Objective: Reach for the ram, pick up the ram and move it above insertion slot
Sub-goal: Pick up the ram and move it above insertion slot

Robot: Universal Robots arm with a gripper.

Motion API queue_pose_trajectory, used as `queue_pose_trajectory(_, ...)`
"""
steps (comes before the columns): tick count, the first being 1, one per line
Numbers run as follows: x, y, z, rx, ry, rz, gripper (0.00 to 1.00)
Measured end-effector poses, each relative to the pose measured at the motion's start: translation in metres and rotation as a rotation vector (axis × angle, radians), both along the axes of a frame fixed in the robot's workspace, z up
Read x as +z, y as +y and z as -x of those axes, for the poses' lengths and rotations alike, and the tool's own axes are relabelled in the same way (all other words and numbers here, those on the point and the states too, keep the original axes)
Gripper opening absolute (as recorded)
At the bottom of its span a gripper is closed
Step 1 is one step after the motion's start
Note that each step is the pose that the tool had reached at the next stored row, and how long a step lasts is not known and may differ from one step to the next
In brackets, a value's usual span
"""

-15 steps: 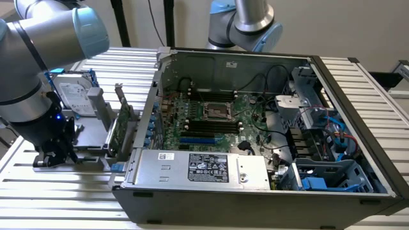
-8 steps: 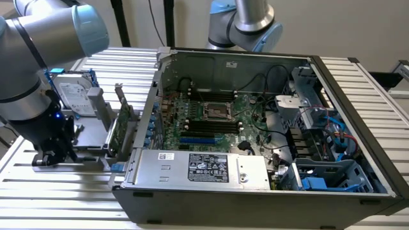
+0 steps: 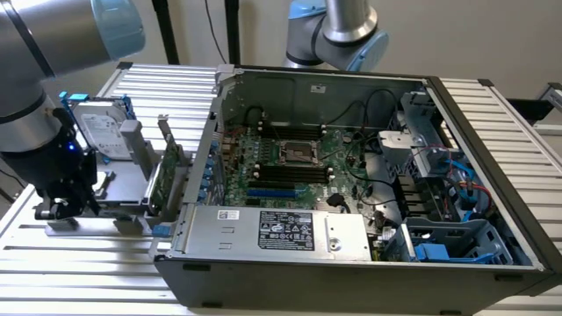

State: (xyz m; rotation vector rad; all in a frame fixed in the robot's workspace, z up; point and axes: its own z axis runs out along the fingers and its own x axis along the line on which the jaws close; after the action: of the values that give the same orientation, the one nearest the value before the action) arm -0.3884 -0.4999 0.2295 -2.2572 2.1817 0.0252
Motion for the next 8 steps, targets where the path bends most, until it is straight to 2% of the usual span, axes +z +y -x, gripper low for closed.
queue_pose_trajectory(8,0.0365,0.0000,-0.004,0.000,0.0000,-0.0001,0.13)
